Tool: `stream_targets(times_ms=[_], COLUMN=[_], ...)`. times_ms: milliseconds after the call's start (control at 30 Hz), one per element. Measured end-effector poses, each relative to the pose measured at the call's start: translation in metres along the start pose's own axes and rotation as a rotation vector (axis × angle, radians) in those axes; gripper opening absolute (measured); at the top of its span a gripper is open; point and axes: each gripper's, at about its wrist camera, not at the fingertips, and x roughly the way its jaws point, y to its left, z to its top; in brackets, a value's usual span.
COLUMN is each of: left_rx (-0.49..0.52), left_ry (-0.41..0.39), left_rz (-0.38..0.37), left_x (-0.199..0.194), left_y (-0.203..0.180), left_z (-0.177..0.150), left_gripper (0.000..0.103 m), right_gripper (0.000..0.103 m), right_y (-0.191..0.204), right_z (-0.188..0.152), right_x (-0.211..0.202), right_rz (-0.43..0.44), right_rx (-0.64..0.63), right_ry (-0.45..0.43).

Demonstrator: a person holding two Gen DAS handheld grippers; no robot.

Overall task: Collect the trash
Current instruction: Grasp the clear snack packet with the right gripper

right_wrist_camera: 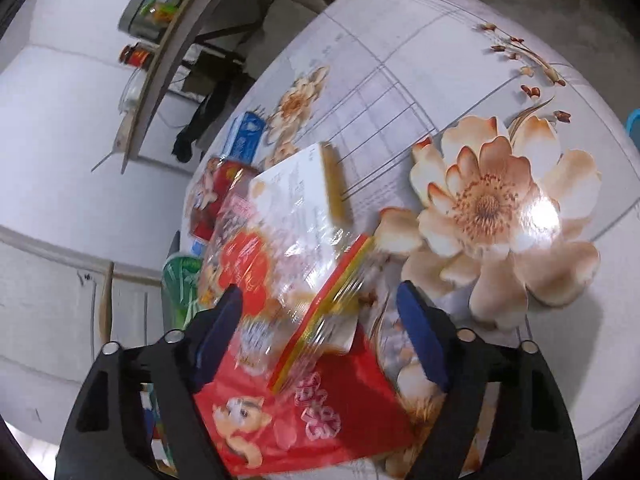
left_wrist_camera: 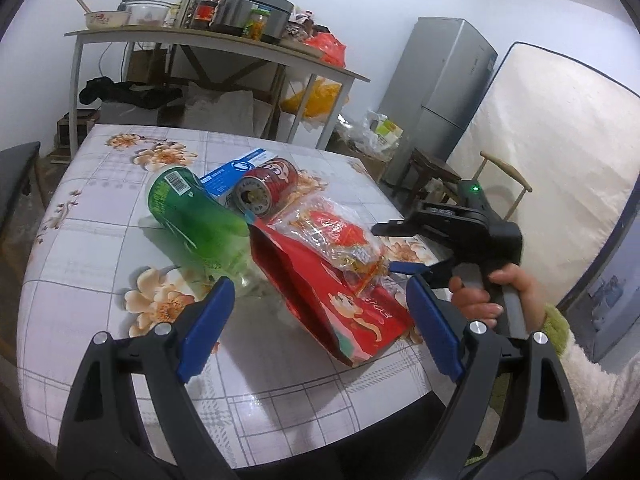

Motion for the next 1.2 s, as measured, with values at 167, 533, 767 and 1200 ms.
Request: stream_targets(times_ms=[167, 533, 767, 1200], left_rx=[-0.021, -0.022, 0.219, 0.291], left_ry=[0.001, -0.022, -0.194, 0.085], left_rz=[0.002, 0.051, -0.009, -0.160], left_x=[0.003, -0.001, -0.037, 0.044], left_y=[0.004, 0.001, -0.054, -0.129], left_z=[-0.001, -0.003, 0.002, -0.026], left_gripper=[0.083, 0.083, 0.083, 0.038], right_gripper=[0.031, 0.010, 0.010, 0.010], right_y=[0.001, -0.003, -0.027, -0.085], right_z=[0.000, -0.019, -0.039, -0.084], right_x=[0.004, -0.055, -0.099, -0.122], right_rz=[-0.002, 0.066, -0.001, -0.001], right_rx=[0.006, -0.027, -0.035, 0.071], right_ry=[-0.045, -0.159, -0.232, -0.240])
